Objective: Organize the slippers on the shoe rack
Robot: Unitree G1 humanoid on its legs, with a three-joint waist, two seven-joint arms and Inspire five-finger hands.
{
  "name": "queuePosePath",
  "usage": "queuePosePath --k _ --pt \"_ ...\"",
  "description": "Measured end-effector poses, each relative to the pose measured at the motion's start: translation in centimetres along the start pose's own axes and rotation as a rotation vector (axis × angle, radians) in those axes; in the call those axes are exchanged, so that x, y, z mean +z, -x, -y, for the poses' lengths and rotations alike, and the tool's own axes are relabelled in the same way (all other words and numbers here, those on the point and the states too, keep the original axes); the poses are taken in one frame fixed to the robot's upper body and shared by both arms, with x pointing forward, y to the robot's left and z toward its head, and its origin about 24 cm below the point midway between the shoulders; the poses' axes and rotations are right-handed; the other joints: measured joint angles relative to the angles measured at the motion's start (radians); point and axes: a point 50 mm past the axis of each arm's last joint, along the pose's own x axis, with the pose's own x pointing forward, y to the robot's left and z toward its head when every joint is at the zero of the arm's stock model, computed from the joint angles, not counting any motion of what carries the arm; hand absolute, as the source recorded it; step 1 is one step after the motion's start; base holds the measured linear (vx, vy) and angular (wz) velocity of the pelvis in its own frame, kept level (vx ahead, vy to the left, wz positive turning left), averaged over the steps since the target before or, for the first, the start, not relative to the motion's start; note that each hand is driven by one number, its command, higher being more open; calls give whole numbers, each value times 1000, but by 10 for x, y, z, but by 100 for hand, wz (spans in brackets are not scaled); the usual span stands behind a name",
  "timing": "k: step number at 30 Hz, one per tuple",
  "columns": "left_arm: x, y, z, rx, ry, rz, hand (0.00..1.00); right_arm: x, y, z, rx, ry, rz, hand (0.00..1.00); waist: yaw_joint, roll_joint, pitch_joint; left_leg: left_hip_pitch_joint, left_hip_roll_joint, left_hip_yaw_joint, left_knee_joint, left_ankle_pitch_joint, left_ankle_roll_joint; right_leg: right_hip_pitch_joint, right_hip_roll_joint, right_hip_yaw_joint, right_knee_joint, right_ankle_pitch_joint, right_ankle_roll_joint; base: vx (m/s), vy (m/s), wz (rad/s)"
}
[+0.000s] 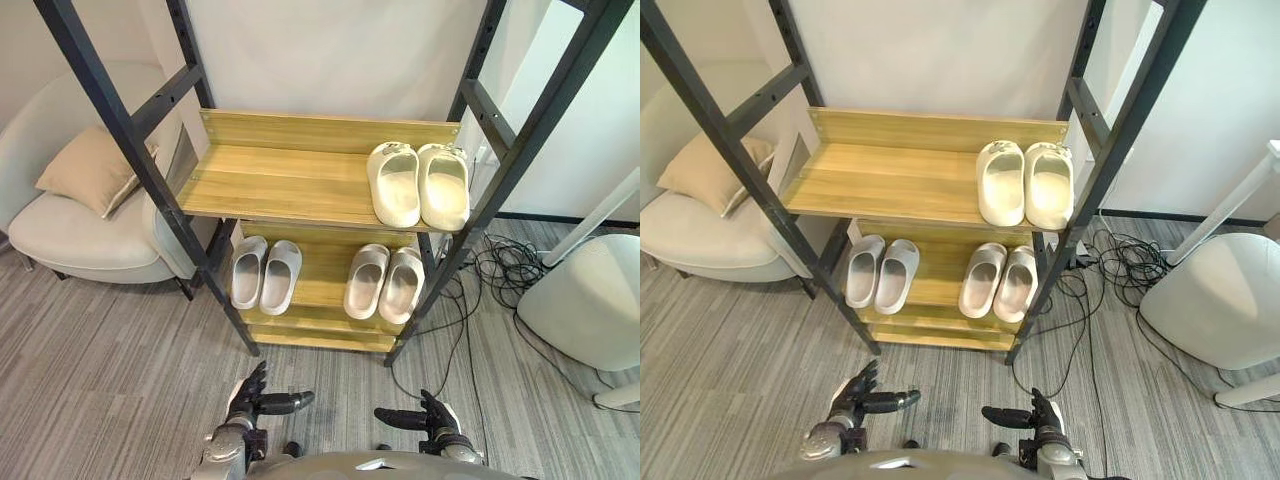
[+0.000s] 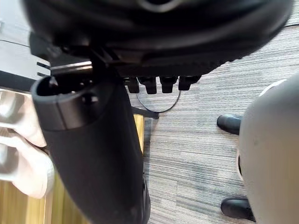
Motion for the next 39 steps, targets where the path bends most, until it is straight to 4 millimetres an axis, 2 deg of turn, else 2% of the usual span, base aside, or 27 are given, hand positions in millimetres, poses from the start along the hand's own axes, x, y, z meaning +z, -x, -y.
queuePosePath --k 2,4,8,9,10,12,13,14,16,17,18,20,21,22,24,25,26,27,29,30,31,32,33,35,36,38,39 --pt "-12 1 -6 52 8 -49 100 0 0 0 -2 5 0 100 4 -1 2 8 2 9 -3 -3 -2 0 2 13 0 -1 1 24 9 -9" --pt "-15 1 -10 84 33 -67 100 1 0 0 0 21 3 100 18 -4 9 20 6 32 -4 -9 -4 0 6 35 0 2 -3 23 16 -30" --pt "-20 0 -16 135 54 -87 100 7 -2 -3 6 24 16 100 23 -5 24 26 12 62 20 -22 2 -11 10 70 26 -3 -6 15 10 -33" --pt "-14 -4 -16 142 55 -83 100 19 -5 -5 10 32 46 100 22 1 60 15 16 80 61 -39 5 -63 -1 88 141 -51 -6 -42 13 -25" --pt "-11 -6 -14 140 50 -77 100 23 -5 -6 11 35 55 100 20 -3 75 -1 15 81 85 -44 10 -104 -16 96 220 -77 -2 -54 7 -21" --pt "-8 -8 -11 132 37 -69 100 25 -6 -9 18 44 63 100 22 -5 80 -42 11 72 126 -48 26 -150 -24 104 279 -79 3 -74 -8 9" --pt "-3 -10 -9 128 20 -57 100 31 -7 -9 18 65 78 100 18 -9 96 -75 13 53 153 -50 35 -185 -51 100 428 -183 7 -98 -85 40" --pt "-2 -10 -8 125 17 -54 100 30 -7 -11 21 64 75 100 18 -19 98 -91 3 35 171 -50 36 -215 -71 101 583 -250 10 -70 -162 70" --pt "1 -11 -6 122 18 -39 100 29 -6 -14 27 63 73 100 28 -24 100 -129 -8 -38 227 -46 30 -178 -72 107 822 -319 23 -67 -175 92" --pt "2 -11 -6 124 21 -33 100 30 -6 -15 31 68 75 100 35 -24 100 -140 -10 -45 235 -44 26 -164 -67 114 823 -330 28 -111 -140 63" --pt "5 -11 -5 125 25 -16 100 34 -7 -19 43 85 92 100 46 -24 102 -167 -12 -52 252 -34 18 -147 -54 140 776 -364 36 -181 -145 24" --pt "8 -12 1 117 34 -1 100 45 -8 -23 58 110 132 100 58 -11 103 -225 -9 -65 257 2 -1 -130 -14 162 633 -413 -12 -250 -158 16" --pt "9 -13 5 110 39 1 100 51 -9 -22 56 119 147 100 74 15 97 -269 1 -73 229 41 -14 -125 13 157 524 -433 -49 -311 -170 23" --pt "10 -14 15 90 50 -4 100 59 -11 -15 38 152 162 100 71 69 119 -293 27 -107 203 74 -30 -127 52 126 478 -390 -61 -385 -167 34" --pt "12 -14 24 71 62 -3 100 56 -13 -6 15 170 127 100 73 127 147 -292 58 -158 130 106 -63 -112 95 61 431 -350 -88 -329 -103 73" --pt "12 -15 24 72 62 -3 100 55 -13 -6 15 170 121 100 71 129 149 -291 62 -160 112 98 -74 -111 97 42 424 -344 -94 -299 -113 110" --pt "15 -16 22 74 53 6 100 56 -13 -8 17 160 125 100 65 105 166 -287 76 -107 54 53 -116 -114 89 -17 391 -315 -118 -337 -133 127" --pt "19 -18 19 73 28 19 100 59 -13 -9 8 136 140 100 58 94 172 -300 79 -12 90 61 -95 -122 58 -74 389 -305 -135 -289 -111 145" --pt "21 -18 15 79 16 34 100 61 -13 -4 -12 117 146 100 45 64 180 -300 52 26 219 54 -67 -139 10 -117 388 -292 -135 -216 -59 95" --pt "21 -18 15 80 14 33 100 62 -13 -2 -16 119 151 100 44 61 181 -292 48 29 255 45 -61 -143 -1 -128 383 -285 -133 -155 24 68" --pt "17 -17 15 79 10 16 100 64 -13 3 -26 124 161 100 42 67 178 -259 59 39 342 -6 -54 -150 -10 -157 360 -257 -130 -104 64 48" --pt "16 -17 16 78 10 13 100 64 -13 3 -27 124 161 100 41 69 176 -253 63 42 355 -18 -55 -150 -10 -162 356 -255 -130 -89 93 66" --pt "13 -17 16 75 2 -4 100 63 -13 3 -24 124 157 100 39 74 173 -200 94 83 415 -104 -47 -148 -18 -196 344 -236 -126 -56 111 55" --pt "11 -17 18 70 -21 -10 100 60 -12 2 -20 122 151 100 38 79 169 -144 130 133 442 -147 -56 -148 -29 -231 343 -225 -115 -78 211 77" --pt "10 -17 20 62 -37 -15 100 57 -12 3 -22 104 143 100 33 84 166 -100 153 170 399 -159 -61 -148 -42 -275 342 -212 -96 -85 251 101" --pt "9 -17 21 57 -44 -19 100 53 -12 2 -23 76 127 100 25 87 160 -68 136 197 289 -157 -65 -128 -44 -330 302 -172 -69 -112 283 98" --pt "6 -17 20 59 -50 -34 100 48 -11 -2 -13 59 114 100 23 73 151 -54 113 186 229 -140 -67 -104 -46 -361 254 -140 -53 -107 287 86"
